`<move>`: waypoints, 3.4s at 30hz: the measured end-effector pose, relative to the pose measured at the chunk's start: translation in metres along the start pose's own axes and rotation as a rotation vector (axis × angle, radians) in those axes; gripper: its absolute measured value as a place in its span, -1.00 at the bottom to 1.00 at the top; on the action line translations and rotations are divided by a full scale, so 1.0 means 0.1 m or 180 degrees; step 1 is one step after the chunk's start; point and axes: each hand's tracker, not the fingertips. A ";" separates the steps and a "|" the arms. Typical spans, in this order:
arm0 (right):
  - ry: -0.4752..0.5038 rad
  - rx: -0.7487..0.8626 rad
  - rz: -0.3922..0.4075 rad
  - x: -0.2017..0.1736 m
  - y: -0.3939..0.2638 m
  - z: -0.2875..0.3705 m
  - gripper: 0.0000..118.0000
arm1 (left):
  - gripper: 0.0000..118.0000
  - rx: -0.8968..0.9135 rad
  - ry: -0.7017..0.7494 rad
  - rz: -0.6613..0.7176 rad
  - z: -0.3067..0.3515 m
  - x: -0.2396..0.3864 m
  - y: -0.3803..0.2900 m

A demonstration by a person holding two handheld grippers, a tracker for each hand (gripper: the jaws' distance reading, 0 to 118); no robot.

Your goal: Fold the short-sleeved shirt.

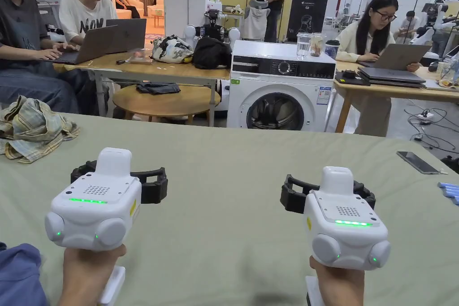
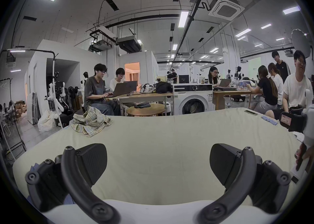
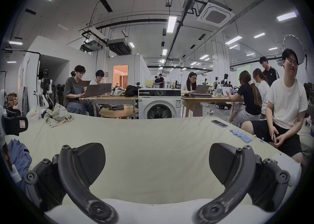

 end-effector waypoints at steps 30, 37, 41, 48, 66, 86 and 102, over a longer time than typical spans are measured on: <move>0.0094 0.0038 0.0043 -0.48 0.20 0.19 -1.00 | -1.00 -0.0042 0.0228 0.0147 0.27 -0.46 0.10; 0.0535 -0.0093 0.0144 -1.39 0.18 0.24 -1.00 | -1.00 -0.0363 0.0669 0.0219 0.72 -1.14 0.18; 0.0801 -0.0265 0.0032 -1.79 0.09 0.29 -1.00 | -1.00 -0.0633 0.0835 0.0239 0.97 -1.52 0.17; 0.1130 -0.0438 0.0221 -2.35 -0.03 0.36 -1.00 | -1.00 -0.1673 0.0938 0.0322 1.18 -2.19 -0.13; 0.1285 -0.0686 0.0449 -2.53 -0.36 0.32 -1.00 | 0.36 -0.2968 0.0622 0.0598 0.79 -2.23 -1.46; 0.1071 -0.0601 0.0280 -2.04 -0.18 0.31 -1.00 | -1.00 -0.1577 0.0301 0.0925 1.14 -2.26 -0.42; 0.0312 -0.0344 0.0055 -0.60 0.22 0.32 -1.00 | -1.00 -0.0690 -0.0995 0.0415 0.38 -0.38 1.26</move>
